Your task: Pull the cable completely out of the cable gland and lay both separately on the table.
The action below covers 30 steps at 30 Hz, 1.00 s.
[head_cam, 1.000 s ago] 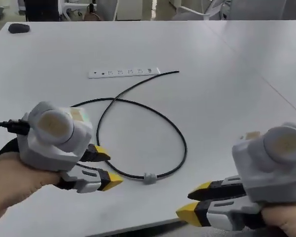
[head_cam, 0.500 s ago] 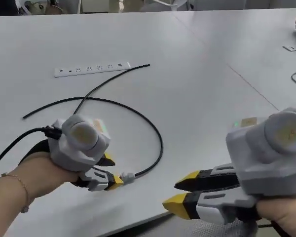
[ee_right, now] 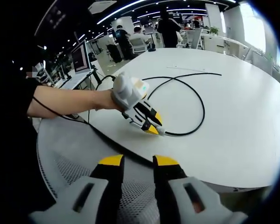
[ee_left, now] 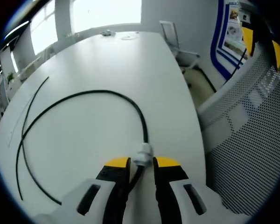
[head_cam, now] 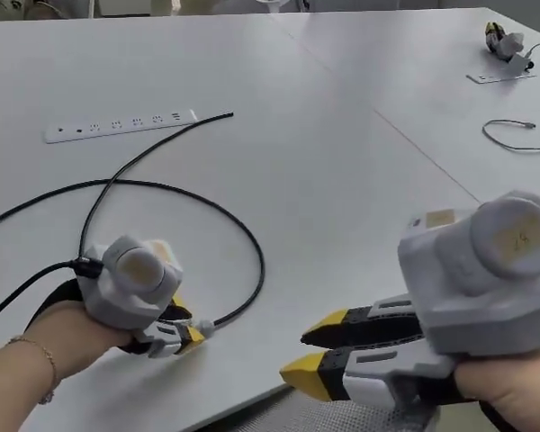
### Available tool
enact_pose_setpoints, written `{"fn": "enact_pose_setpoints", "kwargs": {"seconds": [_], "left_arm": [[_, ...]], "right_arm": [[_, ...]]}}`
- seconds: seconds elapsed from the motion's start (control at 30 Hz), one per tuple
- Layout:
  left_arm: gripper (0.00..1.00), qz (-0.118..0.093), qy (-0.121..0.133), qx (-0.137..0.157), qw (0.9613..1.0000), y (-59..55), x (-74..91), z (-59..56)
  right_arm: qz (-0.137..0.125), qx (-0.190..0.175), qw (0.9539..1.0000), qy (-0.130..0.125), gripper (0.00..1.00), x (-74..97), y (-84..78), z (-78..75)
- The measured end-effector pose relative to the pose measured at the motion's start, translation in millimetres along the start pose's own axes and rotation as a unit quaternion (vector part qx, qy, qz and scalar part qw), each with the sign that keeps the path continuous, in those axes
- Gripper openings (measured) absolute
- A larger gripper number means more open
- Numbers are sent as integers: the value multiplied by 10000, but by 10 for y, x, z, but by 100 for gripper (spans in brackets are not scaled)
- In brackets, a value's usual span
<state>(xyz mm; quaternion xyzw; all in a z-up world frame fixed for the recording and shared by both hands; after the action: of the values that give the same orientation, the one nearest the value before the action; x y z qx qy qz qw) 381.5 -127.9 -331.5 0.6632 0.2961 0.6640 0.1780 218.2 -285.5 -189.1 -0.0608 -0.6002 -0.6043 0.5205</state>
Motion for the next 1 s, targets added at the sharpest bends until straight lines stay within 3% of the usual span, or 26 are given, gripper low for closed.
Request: {"fn": "enact_pose_setpoints", "kwargs": {"seconds": [0.3, 0.47, 0.53, 0.77, 0.9, 0.93, 0.97, 1.0], "left_arm": [[18, 25, 153, -265, 9995, 41, 61, -52], [18, -149, 156, -22, 9998, 99, 228, -76], [18, -187, 245, 261, 9992, 130, 309, -84], [18, -448, 242, 353, 9981, 239, 611, -208], [18, -672, 290, 602, 9955, 283, 824, -281], [16, -758, 296, 699, 9942, 292, 873, -298], [4, -961, 226, 835, 9916, 320, 938, -327], [2, -1013, 57, 661, 9926, 334, 1021, -348]], "right_arm": [[-11, 1, 10000, -8, 24, 13, -9, 9], [-4, 85, 10000, 32, 24, -1, -7, 13], [-13, 102, 9999, 68, 24, -17, 0, 12], [-30, 298, 9993, 219, 24, -90, 84, 32], [-38, 445, 9986, 300, 24, -142, 163, 44], [-43, 491, 9982, 329, 24, -152, 179, 51], [-46, 532, 9979, 371, 24, -167, 201, 59], [-43, 564, 9976, 397, 24, -178, 214, 63]]}}
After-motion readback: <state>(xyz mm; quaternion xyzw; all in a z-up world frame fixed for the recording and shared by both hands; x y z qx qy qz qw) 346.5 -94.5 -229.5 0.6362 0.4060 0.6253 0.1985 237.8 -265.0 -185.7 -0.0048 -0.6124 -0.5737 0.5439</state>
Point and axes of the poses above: the centre of the closed fingertips' face, and the gripper's own axes: x roughly backward along the fingers, z roughly to its left, y roughly out of its top, the point moved 10 cm from there along x, roughly backward along the fingers, and after that the axes turned 1 degree about x, right-handed, at the moved point
